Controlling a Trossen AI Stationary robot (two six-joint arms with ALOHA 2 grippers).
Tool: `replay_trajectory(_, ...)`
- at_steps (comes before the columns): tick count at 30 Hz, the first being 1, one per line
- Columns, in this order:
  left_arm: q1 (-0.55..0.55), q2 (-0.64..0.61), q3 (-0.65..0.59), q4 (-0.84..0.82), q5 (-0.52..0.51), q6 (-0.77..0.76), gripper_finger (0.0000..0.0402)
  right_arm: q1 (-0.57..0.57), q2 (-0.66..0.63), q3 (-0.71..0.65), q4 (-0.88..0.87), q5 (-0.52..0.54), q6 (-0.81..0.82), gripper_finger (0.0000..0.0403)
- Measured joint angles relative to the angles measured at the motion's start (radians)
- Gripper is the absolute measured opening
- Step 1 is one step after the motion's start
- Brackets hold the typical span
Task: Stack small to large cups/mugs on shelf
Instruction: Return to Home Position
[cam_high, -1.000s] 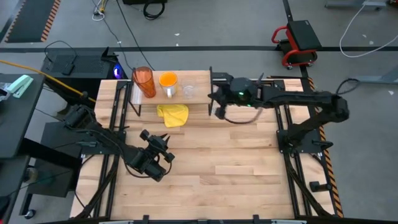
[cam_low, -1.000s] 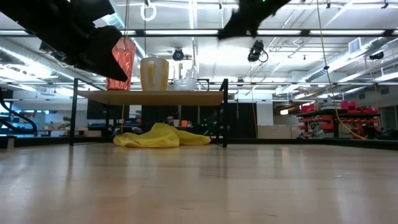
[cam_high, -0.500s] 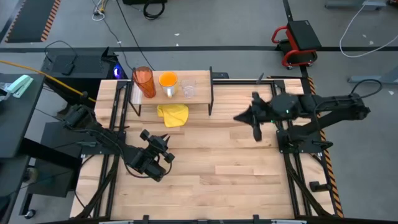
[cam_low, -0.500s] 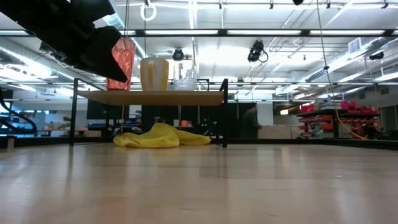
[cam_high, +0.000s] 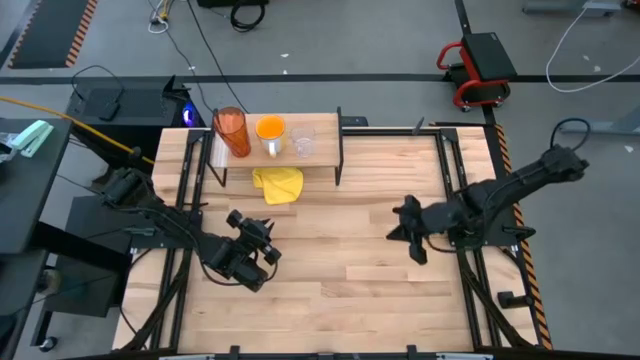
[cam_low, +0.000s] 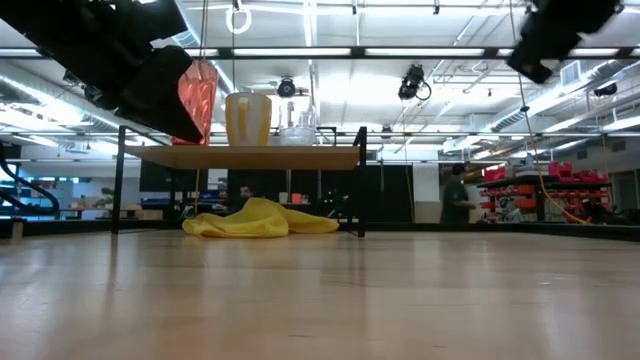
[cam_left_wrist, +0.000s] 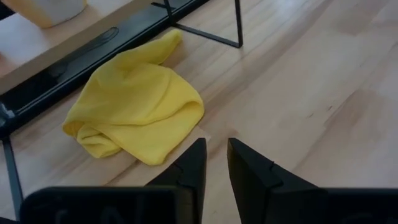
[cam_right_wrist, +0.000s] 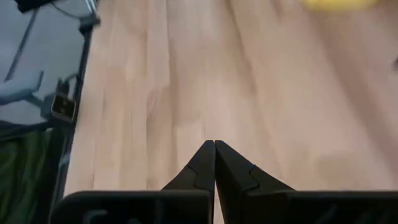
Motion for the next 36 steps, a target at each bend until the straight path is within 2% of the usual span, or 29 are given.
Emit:
replay_trajectory(3,-0.01,0.0,0.0,0.03,-0.001,0.033,0.007,0.047,0.0,-0.08,0.07,0.024,0.053,0.0012)
replay_trajectory(6,-0.047,0.0,0.0,0.114,-0.04,0.126,0.0067,0.118,-0.005,-0.179,0.366,0.038,-0.055,0.0014)
replay_trajectory(9,-0.109,-0.001,0.0,0.188,-0.147,0.216,0.0068,0.189,-0.005,-0.255,0.685,-0.03,-0.152,0.0014)
replay_trajectory(11,-0.152,-0.023,0.0,0.191,-0.202,0.242,0.0071,0.226,-0.009,-0.266,0.792,-0.082,-0.208,0.0014)
replay_trajectory(16,-0.236,-0.171,0.0,0.207,-0.227,0.362,0.0078,0.26,-0.075,-0.222,0.803,-0.11,-0.283,0.0013)
replay_trajectory(21,-0.3,-0.335,0.001,0.318,-0.174,0.641,0.0079,0.254,-0.157,-0.173,0.724,-0.109,-0.381,0.0013)
replay_trajectory(23,-0.316,-0.393,0.001,0.393,-0.074,0.778,0.008,0.254,-0.195,-0.17,0.697,-0.108,-0.401,0.0012)
replay_trajectory(25,-0.324,-0.441,0.001,0.509,0.089,0.932,0.008,0.254,-0.22,-0.17,0.689,-0.108,-0.404,0.0012)
replay_trajectory(28,-0.329,-0.489,0.001,0.719,0.468,1.178,0.0078,0.255,-0.237,-0.169,0.673,-0.109,-0.402,0.0012)
replay_trajectory(29,-0.33,-0.503,0.001,0.775,0.618,1.256,0.0078,0.254,-0.239,-0.169,0.673,-0.108,-0.402,0.0012)
replay_trajectory(31,-0.331,-0.531,0.001,0.843,0.848,1.369,0.008,0.255,-0.237,-0.169,0.67,-0.109,-0.4,0.0012)
replay_trajectory(33,-0.343,-0.57,0.001,0.848,0.96,1.419,0.0082,0.255,-0.235,-0.169,0.647,-0.109,-0.389,0.0012)
replay_trajectory(36,-0.361,-0.619,0.001,0.842,0.986,1.359,0.0084,0.254,-0.235,-0.169,0.61,-0.109,-0.343,0.0012)
